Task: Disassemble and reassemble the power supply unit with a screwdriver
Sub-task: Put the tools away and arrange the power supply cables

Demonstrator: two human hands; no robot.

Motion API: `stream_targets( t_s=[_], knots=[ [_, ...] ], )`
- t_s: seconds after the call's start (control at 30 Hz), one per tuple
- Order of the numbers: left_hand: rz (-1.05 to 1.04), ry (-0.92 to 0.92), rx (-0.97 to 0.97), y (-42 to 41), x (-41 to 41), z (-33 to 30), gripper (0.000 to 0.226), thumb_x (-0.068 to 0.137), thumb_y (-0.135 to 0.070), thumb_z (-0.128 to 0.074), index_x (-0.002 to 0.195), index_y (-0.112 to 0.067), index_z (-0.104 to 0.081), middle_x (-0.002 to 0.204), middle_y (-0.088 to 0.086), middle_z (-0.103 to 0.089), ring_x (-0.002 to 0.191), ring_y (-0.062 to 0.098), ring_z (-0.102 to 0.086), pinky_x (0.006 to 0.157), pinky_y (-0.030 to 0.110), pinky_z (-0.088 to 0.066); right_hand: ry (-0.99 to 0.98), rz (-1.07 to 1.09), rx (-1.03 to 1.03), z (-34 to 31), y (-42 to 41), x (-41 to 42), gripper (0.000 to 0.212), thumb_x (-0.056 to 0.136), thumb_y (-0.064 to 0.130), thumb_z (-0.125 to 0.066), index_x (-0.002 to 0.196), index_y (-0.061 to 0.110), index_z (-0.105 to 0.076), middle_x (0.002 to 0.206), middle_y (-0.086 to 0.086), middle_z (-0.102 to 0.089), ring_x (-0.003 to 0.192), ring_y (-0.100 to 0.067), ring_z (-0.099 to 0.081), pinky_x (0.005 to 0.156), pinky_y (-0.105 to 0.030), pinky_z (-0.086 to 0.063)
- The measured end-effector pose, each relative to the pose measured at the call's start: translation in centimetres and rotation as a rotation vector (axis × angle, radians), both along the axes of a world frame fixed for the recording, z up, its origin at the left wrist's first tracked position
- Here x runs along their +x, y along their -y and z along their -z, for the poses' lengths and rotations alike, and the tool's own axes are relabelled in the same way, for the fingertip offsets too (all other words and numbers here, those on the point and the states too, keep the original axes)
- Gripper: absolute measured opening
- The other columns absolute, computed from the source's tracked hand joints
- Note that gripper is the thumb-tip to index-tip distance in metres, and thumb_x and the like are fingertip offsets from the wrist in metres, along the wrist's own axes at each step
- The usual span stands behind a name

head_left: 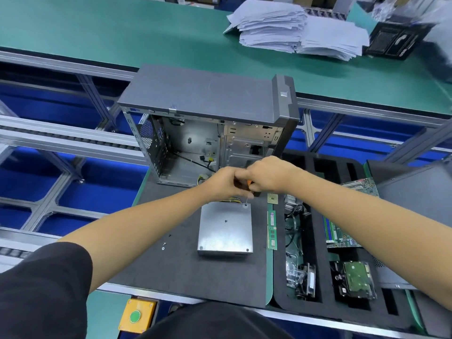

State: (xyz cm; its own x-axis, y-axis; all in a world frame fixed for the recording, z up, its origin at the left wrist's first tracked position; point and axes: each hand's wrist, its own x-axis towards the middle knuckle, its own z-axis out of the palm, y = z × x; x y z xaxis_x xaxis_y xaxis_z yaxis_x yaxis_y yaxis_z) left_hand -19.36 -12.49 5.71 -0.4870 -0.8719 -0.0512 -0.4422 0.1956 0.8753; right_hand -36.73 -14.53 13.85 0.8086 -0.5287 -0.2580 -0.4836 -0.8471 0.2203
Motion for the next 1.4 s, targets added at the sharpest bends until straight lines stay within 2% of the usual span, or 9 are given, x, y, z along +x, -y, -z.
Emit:
stream_targets(
  t_s=[0.13, 0.2, 0.3, 0.4, 0.47, 0.63, 0.83, 1.03, 1.4],
  knots=[
    [-0.136, 0.067, -0.061, 0.1, -1.1, 0.7, 0.036, 0.067, -0.035, -0.094, 0.083, -0.01, -0.074, 0.075, 0.006, -0.072, 0.067, 0.008, -0.055, 0.064, 0.034, -0.046, 0.003, 0.164, -0.003, 0.4, -0.6, 0.6, 0.027, 0.095, 0.033, -0.049, 0.121, 0.025, -0.051, 0.075, -0.001, -0.051, 0.066, -0.027, -0.05, 0.057, -0.035, -0.038],
    [-0.09, 0.084, -0.038, 0.3, -1.1, 0.8, 0.034, 0.073, -0.035, -0.091, 0.083, -0.008, -0.072, 0.076, 0.007, -0.071, 0.066, 0.005, -0.052, 0.065, 0.03, -0.045, 0.024, 0.244, 0.022, 0.3, -0.6, 0.6, 0.027, 0.095, 0.034, -0.049, 0.12, 0.025, -0.055, 0.075, 0.001, -0.049, 0.068, -0.026, -0.05, 0.059, -0.035, -0.038],
    [0.017, 0.081, 0.02, 0.4, -1.1, 0.3, 0.016, 0.08, -0.028, -0.087, 0.078, -0.02, -0.073, 0.083, -0.005, -0.073, 0.073, -0.005, -0.057, 0.074, 0.021, -0.048, 0.014, 0.327, 0.015, 0.1, -0.7, 0.5, 0.025, 0.096, 0.039, -0.048, 0.108, 0.022, -0.061, 0.084, -0.001, -0.062, 0.071, -0.025, -0.051, 0.061, -0.034, -0.039],
    [0.039, 0.101, -0.016, 0.6, -0.8, -0.4, 0.032, 0.081, -0.024, -0.085, 0.062, -0.034, -0.061, 0.063, -0.022, -0.061, 0.059, -0.01, -0.051, 0.058, 0.008, -0.038, 0.07, 0.33, 0.0, 0.1, -0.9, 0.4, 0.022, 0.095, 0.041, -0.048, 0.103, 0.021, -0.055, 0.079, 0.003, -0.053, 0.071, -0.026, -0.051, 0.061, -0.035, -0.037],
    [0.046, 0.105, -0.025, 1.0, 0.6, -0.9, 0.032, 0.082, -0.023, -0.084, 0.067, -0.039, -0.061, 0.062, -0.028, -0.061, 0.059, -0.011, -0.053, 0.058, 0.007, -0.037, 0.165, 0.332, 0.051, -0.2, -0.9, 0.7, 0.016, 0.095, 0.038, -0.048, 0.101, 0.023, -0.046, 0.073, 0.007, -0.048, 0.071, -0.027, -0.054, 0.059, -0.035, -0.035],
    [0.021, 0.084, -0.006, 1.0, 6.8, -1.0, 0.032, 0.08, -0.02, -0.086, 0.088, -0.041, -0.063, 0.081, -0.023, -0.067, 0.08, -0.001, -0.063, 0.075, 0.018, -0.049, 0.324, 0.295, 0.103, -1.3, -0.6, 3.8, 0.012, 0.093, 0.031, -0.048, 0.097, 0.028, -0.037, 0.066, 0.005, -0.051, 0.063, -0.026, -0.052, 0.055, -0.037, -0.036],
    [-0.115, 0.165, 0.075, -1.6, 11.0, 3.9, 0.037, 0.073, -0.005, -0.089, 0.102, -0.014, -0.068, 0.1, 0.003, -0.075, 0.095, 0.014, -0.071, 0.089, 0.029, -0.055, 0.291, 0.264, 0.096, -0.2, -0.4, 6.6, 0.013, 0.091, 0.033, -0.048, 0.1, 0.027, -0.04, 0.059, 0.007, -0.042, 0.053, -0.009, -0.039, 0.051, -0.034, -0.028],
    [-0.157, 0.203, 0.003, -2.3, 10.1, 6.1, 0.022, 0.075, -0.016, -0.089, 0.091, -0.024, -0.075, 0.09, -0.013, -0.068, 0.088, 0.007, -0.065, 0.085, 0.024, -0.051, 0.278, 0.312, 0.137, 1.4, -0.4, 7.0, 0.01, 0.09, 0.034, -0.047, 0.087, 0.03, -0.038, 0.057, 0.006, -0.047, 0.053, -0.008, -0.042, 0.05, -0.031, -0.021],
    [-0.157, 0.156, -0.092, -3.4, 10.9, 7.4, 0.012, 0.085, -0.025, -0.083, 0.095, -0.018, -0.079, 0.1, -0.005, -0.07, 0.094, 0.007, -0.065, 0.088, 0.026, -0.055, 0.307, 0.32, 0.162, 1.7, -0.4, 7.5, 0.009, 0.09, 0.033, -0.047, 0.088, 0.029, -0.039, 0.058, 0.006, -0.048, 0.055, -0.008, -0.043, 0.051, -0.032, -0.025]
  ],
)
